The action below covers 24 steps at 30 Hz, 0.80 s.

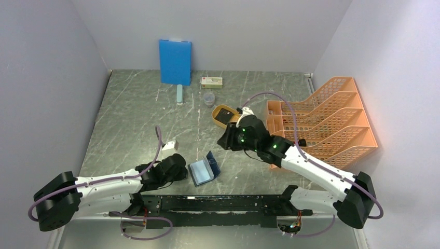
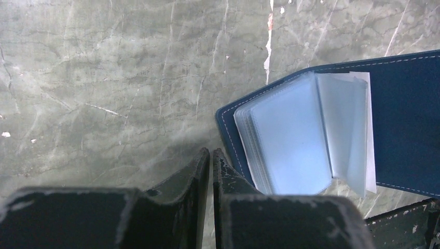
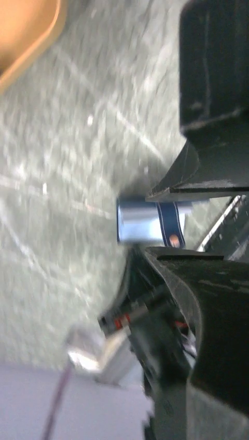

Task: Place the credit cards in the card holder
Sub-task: Close the card holder at the center of the board.

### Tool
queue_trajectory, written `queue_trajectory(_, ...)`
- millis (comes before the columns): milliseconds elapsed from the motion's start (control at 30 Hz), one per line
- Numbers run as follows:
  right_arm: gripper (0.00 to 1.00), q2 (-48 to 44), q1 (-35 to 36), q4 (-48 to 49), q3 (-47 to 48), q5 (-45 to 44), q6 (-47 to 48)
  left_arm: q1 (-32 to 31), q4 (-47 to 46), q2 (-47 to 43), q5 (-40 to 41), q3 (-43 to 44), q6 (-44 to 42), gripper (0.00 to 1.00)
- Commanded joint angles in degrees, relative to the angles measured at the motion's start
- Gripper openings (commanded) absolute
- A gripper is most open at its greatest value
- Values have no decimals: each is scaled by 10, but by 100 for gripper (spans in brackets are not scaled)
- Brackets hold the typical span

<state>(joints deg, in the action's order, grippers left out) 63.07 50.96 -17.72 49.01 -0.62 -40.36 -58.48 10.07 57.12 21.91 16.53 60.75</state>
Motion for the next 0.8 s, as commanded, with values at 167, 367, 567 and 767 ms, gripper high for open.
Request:
queue_trajectory(167, 26, 112, -54, 46, -103, 16, 21, 6, -4, 41, 6, -6, -11, 14)
queue_trajectory(367, 25, 154, -35, 113, -110, 69, 14, 7, -26, 69, -8, 5, -26, 14)
queue_trajectory(567, 26, 170, -11, 154, -121, 117, -1, 7, -67, 98, -35, 10, -41, 14)
queue_trajectory(767, 26, 186, 28, 175, -129, 114, -25, 7, -80, 121, -51, 19, -44, 12)
